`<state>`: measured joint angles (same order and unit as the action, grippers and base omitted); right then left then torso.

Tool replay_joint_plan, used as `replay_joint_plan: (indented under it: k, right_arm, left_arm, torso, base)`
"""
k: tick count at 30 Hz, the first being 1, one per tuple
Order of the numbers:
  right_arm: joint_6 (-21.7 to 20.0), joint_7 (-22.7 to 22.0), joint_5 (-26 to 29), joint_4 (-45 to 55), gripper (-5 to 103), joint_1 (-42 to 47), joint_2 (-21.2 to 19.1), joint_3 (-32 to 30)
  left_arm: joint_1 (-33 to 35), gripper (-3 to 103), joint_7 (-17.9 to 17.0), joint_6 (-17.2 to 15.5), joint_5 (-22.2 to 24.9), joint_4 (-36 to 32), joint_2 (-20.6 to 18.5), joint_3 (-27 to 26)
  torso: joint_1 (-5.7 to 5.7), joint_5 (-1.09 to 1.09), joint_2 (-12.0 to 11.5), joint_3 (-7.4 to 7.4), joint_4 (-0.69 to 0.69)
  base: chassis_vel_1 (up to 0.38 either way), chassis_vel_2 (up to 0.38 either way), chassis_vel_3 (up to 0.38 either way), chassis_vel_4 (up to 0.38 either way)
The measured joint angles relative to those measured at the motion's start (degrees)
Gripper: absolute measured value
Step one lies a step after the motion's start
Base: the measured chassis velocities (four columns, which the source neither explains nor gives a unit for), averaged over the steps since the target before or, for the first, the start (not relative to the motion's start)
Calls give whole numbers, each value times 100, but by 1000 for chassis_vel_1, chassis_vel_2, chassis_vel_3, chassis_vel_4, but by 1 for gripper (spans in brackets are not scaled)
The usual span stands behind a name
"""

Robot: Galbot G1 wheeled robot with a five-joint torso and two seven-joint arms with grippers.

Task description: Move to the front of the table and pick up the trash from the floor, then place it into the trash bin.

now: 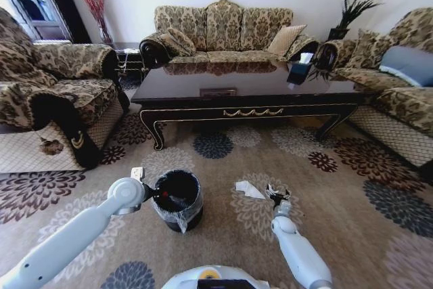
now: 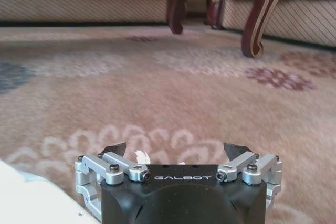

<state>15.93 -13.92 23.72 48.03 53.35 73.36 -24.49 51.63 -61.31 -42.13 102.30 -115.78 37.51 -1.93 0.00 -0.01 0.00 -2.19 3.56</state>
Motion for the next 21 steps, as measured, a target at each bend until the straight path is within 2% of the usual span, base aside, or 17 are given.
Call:
replay_joint_plan:
  k: [9, 14, 16, 19, 21]
  right_arm:
    - [2, 10, 278, -624, 101, -452, 116, -21]
    - [-4, 38, 361, -935, 91, -681, 180, -31]
    - [-4, 44, 379, -988, 91, -715, 190, -40]
    - [-4, 72, 436, -1093, 79, -777, 229, -67]
    - [-2, 81, 436, -1103, 79, -780, 233, -69]
  left_arm:
    - [43, 0, 28, 0, 44, -48, -147, -65]
    - [66, 0, 35, 0, 61, -71, -188, -84]
    - [76, 0, 35, 0, 61, -73, -194, -84]
    - [92, 0, 49, 0, 61, -91, -217, -84]
    - [92, 0, 49, 0, 61, -91, -218, -85]
  torso:
    - [0, 1, 0, 0, -1]
    - [0, 1, 0, 0, -1]
    - [0, 0, 0, 0, 0]
    - [0, 0, 0, 0, -1]
    - [0, 1, 0, 0, -1]
  base:
    - [0, 0, 0, 0]
    - [0, 0, 0, 0]
    - [0, 0, 0, 0]
    - [0, 0, 0, 0]
    - [0, 0, 0, 0]
